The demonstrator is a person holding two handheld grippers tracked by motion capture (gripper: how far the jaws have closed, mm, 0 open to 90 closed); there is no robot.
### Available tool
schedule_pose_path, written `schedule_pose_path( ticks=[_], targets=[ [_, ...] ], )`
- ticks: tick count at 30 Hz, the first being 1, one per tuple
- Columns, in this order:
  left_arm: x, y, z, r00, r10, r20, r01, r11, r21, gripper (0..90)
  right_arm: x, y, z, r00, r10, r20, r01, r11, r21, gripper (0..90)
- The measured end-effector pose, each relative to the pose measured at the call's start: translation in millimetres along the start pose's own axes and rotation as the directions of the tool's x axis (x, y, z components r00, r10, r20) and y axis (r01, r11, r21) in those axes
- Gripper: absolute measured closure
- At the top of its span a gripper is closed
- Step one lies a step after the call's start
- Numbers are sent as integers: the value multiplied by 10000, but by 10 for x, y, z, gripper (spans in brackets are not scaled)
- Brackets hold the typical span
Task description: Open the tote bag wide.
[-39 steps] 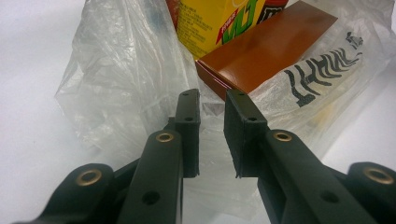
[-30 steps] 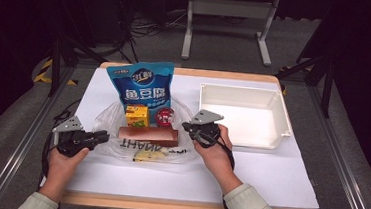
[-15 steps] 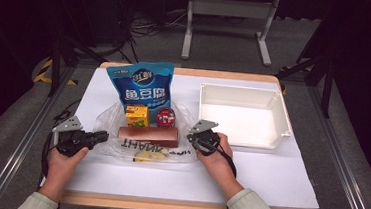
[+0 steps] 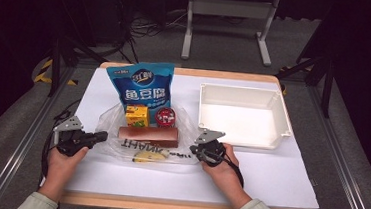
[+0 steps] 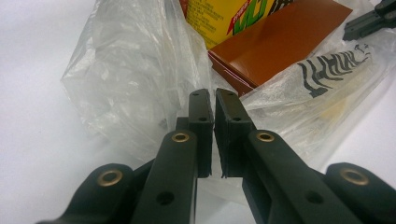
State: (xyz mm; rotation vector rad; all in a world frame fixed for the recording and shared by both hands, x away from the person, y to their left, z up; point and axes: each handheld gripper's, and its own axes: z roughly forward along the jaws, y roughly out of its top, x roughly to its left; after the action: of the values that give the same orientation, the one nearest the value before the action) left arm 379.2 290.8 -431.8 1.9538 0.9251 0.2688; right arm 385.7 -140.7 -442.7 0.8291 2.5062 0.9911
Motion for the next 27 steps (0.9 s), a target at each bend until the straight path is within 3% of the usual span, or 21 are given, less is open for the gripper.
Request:
schedule_pose_path(
  ticks=[8, 11, 13, 15, 20, 23, 27],
  targets=[
    [4, -3, 8, 10000, 44, 73, -44, 10000, 34, 815, 58, -27, -15, 9991, -273, -333, 268, 9995, -172, 862],
    [1, -2, 2, 9998, 71, 181, -71, 10000, -14, 786, 52, -9, -30, 9984, -327, -463, 310, 9988, -374, 783],
    [-8, 2, -1, 9996, 119, 247, -117, 9999, -74, 766, 41, 16, -67, 9988, -262, -419, 235, 9977, -633, 678],
    [-22, 7, -2, 9995, 222, 210, -220, 9997, -106, 755, 31, 70, -148, 9985, -213, -498, 153, 9929, -1182, 566],
    [-36, 12, -4, 9993, 309, 226, -307, 9995, -109, 750, 36, 166, -261, 9965, -95, -828, -75, 9792, -2027, 416],
    [-41, 13, -3, 9992, 337, 224, -335, 9994, -121, 749, 48, 218, -290, 9949, -82, -1000, -155, 9722, -2337, 397],
    [-41, 12, 1, 9992, 336, 226, -333, 9994, -109, 749, 39, 308, -314, 9958, -138, -904, -108, 9639, -2659, 398]
  ],
)
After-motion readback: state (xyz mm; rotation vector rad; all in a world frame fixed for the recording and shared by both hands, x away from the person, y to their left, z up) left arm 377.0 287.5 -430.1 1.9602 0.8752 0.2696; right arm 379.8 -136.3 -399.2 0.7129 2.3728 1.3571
